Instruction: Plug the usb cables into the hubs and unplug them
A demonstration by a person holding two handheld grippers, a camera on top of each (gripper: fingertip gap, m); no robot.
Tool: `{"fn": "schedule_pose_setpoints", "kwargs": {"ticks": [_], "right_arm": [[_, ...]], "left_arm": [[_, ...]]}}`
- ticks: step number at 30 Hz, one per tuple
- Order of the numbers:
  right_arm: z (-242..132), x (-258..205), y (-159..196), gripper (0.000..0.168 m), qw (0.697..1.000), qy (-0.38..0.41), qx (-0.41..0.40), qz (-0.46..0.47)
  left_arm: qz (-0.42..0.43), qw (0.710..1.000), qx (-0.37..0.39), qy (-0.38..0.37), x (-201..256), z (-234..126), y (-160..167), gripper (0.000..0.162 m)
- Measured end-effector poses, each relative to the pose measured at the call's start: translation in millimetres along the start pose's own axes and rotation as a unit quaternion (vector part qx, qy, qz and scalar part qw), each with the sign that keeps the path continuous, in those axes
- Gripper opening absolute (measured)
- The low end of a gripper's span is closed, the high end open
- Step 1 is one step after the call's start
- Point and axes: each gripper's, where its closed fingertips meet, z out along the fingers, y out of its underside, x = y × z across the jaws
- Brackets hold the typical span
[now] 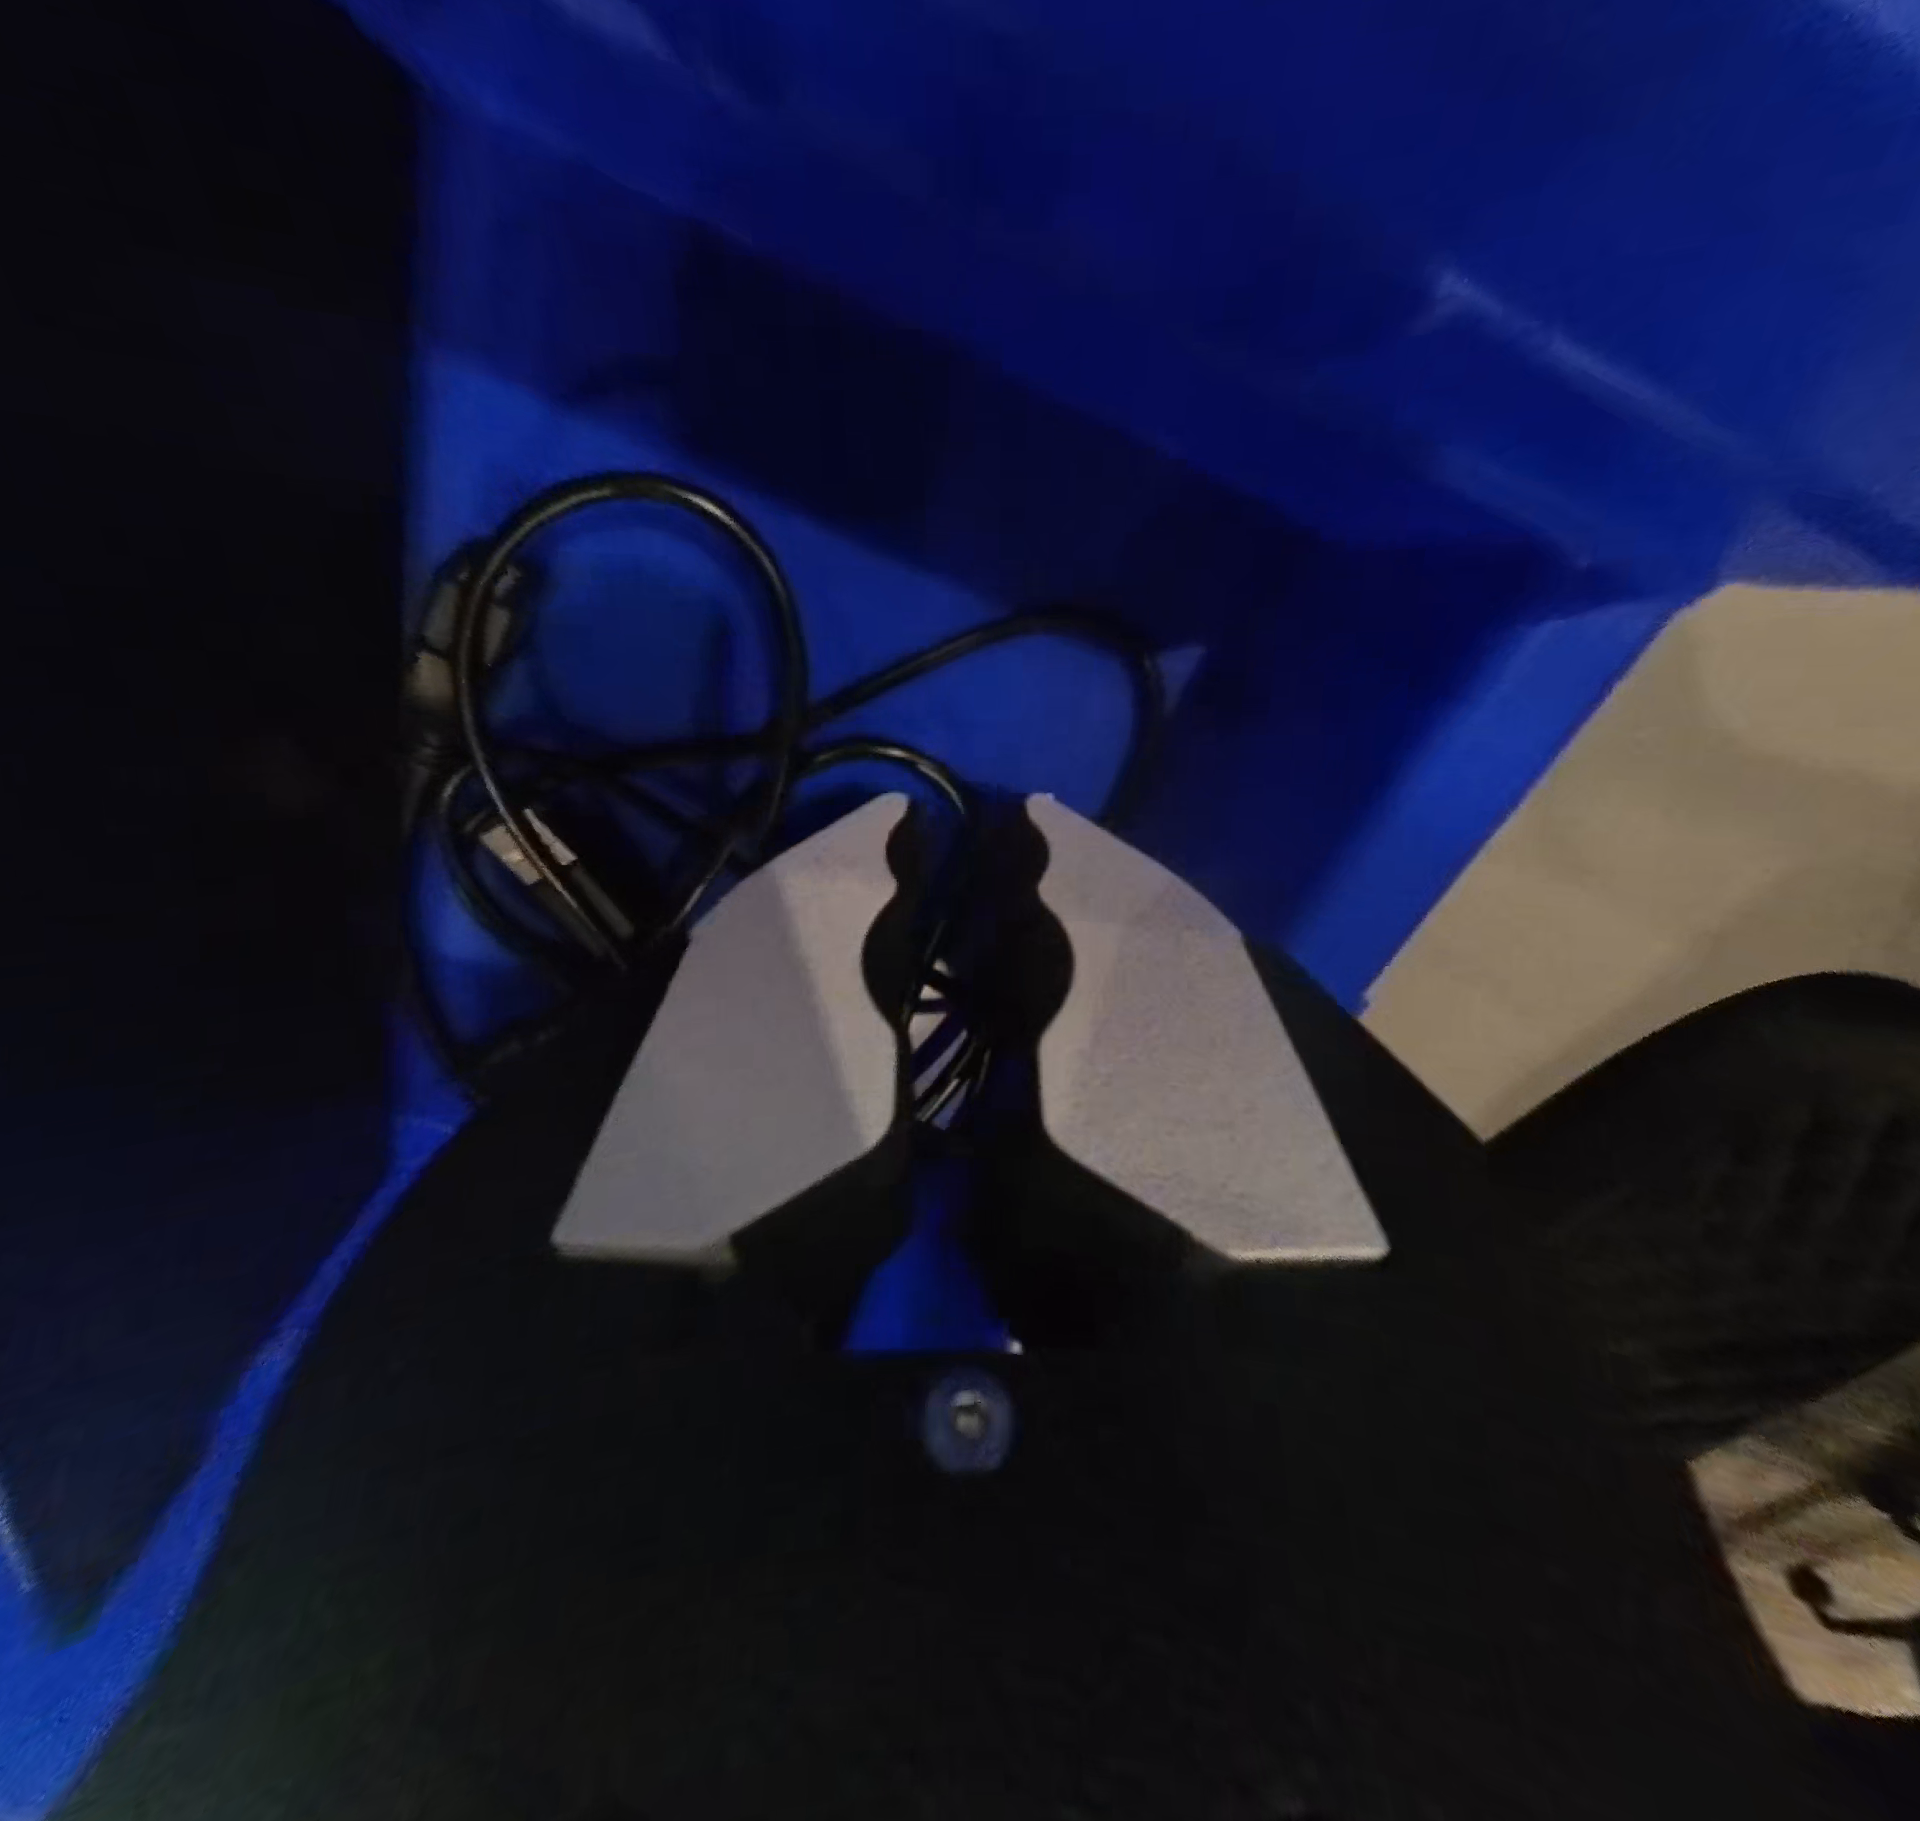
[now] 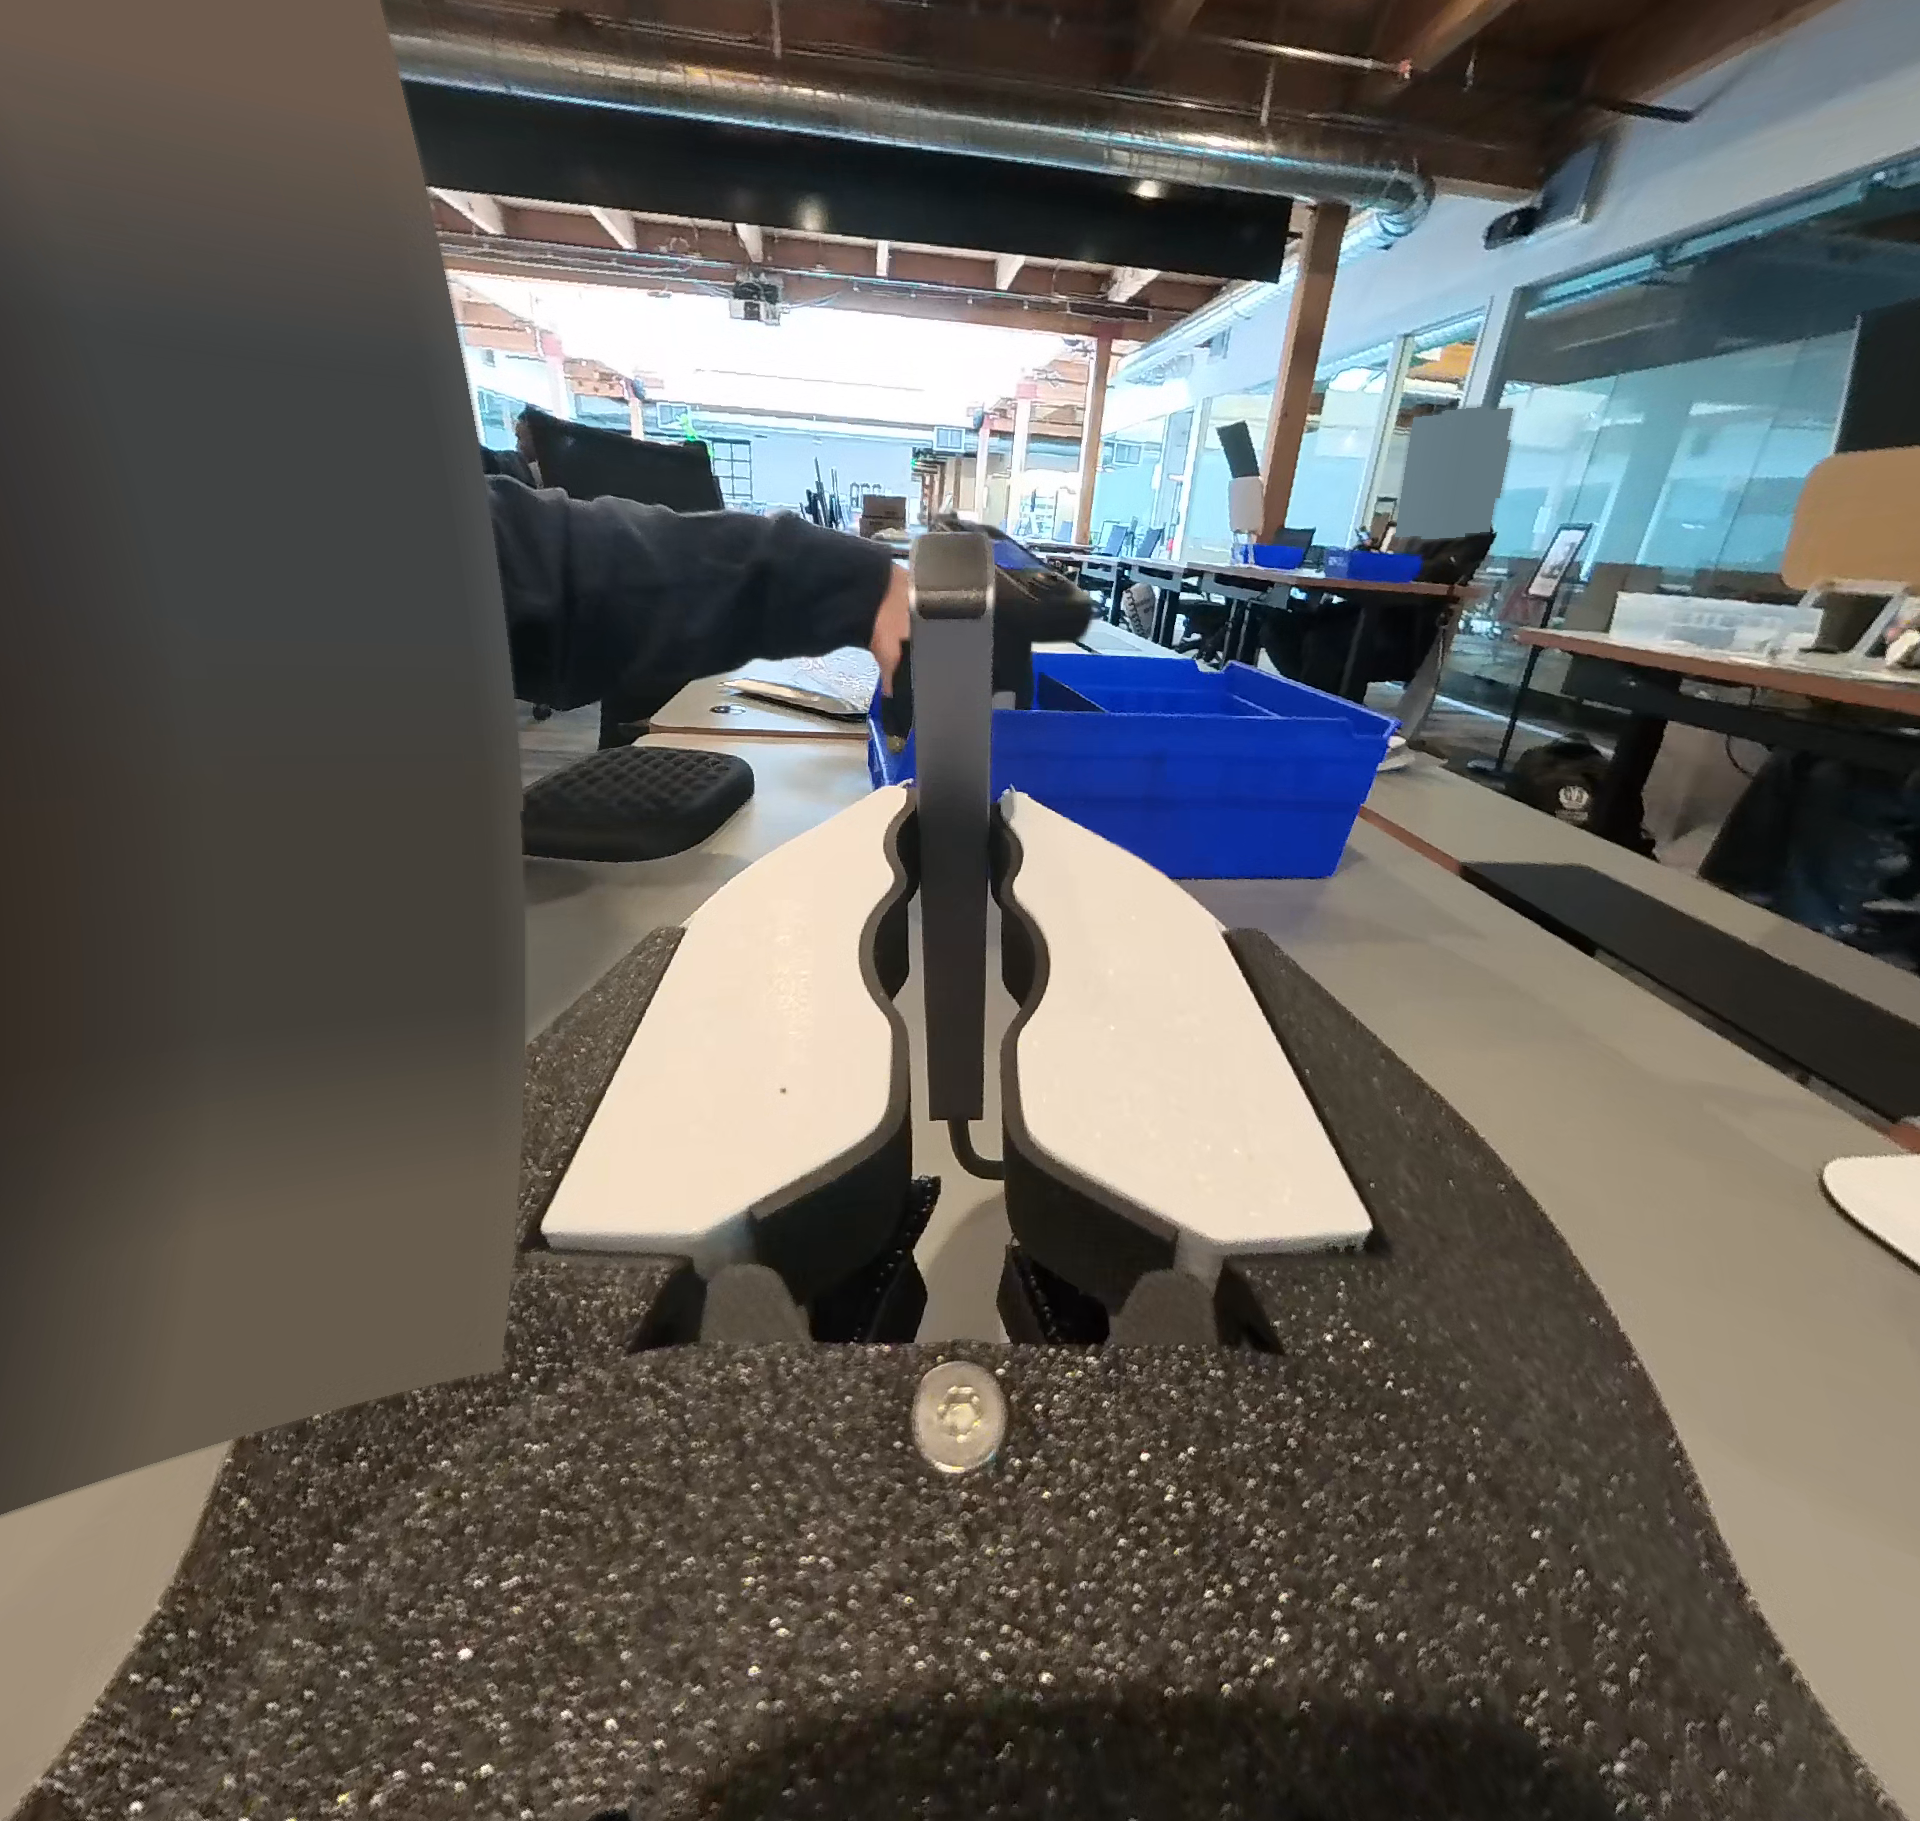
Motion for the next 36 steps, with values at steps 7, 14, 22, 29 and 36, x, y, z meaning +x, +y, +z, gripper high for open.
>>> {"fn": "schedule_pose_setpoints", "kwargs": {"ticks": [7,14,22,29,36], "right_arm": [[0.1,-0.3,-0.6,0.012,1.000,0.001,-0.001,-0.003],[2.1,-2.6,1.0,0.012,1.000,-0.003,-0.008,-0.006],[1.6,-3.4,-2.3,0.012,1.000,-0.002,-0.005,-0.010],[3.0,-4.1,-1.1,0.012,1.000,-0.003,-0.009,-0.010],[3.3,-3.5,0.3,0.012,1.000,-0.002,-0.010,-0.008]], "left_arm": [[-0.003,0.999,-0.028,-0.029,-9.3,1.6,-4.7,0.020],[0.052,0.987,-0.129,-0.081,-17.2,0.1,8.9,0.004],[0.035,0.994,-0.079,-0.066,-17.3,-34.7,8.0,0.003],[0.007,0.996,0.031,-0.080,-19.1,-101.9,1.5,0.003],[-0.010,0.985,0.129,-0.111,-27.4,-161.6,-0.6,0.003]]}}
